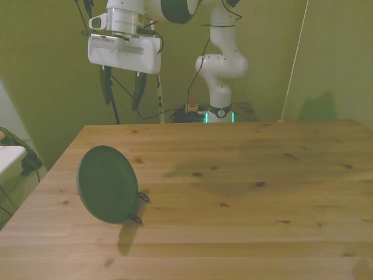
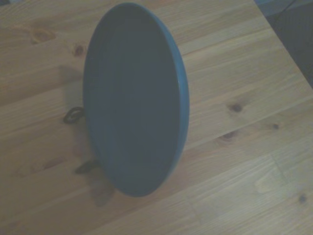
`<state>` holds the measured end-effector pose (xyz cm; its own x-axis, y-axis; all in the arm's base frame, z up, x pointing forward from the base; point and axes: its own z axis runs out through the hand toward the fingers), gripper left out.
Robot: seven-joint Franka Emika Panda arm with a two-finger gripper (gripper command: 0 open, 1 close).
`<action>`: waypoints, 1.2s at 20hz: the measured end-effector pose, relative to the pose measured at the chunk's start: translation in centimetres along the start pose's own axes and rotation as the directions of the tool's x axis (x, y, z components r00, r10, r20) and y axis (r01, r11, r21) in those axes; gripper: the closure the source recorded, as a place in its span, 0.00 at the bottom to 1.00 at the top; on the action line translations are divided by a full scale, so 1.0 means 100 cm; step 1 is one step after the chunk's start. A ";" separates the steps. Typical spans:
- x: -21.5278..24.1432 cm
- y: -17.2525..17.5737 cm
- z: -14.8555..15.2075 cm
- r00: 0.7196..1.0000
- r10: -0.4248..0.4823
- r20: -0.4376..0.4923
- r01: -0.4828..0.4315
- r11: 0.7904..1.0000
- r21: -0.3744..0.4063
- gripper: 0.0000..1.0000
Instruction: Unload the plate
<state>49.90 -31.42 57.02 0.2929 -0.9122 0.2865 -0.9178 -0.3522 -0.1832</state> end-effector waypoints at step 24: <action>0.045 -0.139 0.056 0.985 -0.153 -0.081 0.123 0.947 -0.296 0.00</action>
<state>65.44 -31.79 55.55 0.4072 -0.8277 0.3861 -0.9128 -0.3836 0.1404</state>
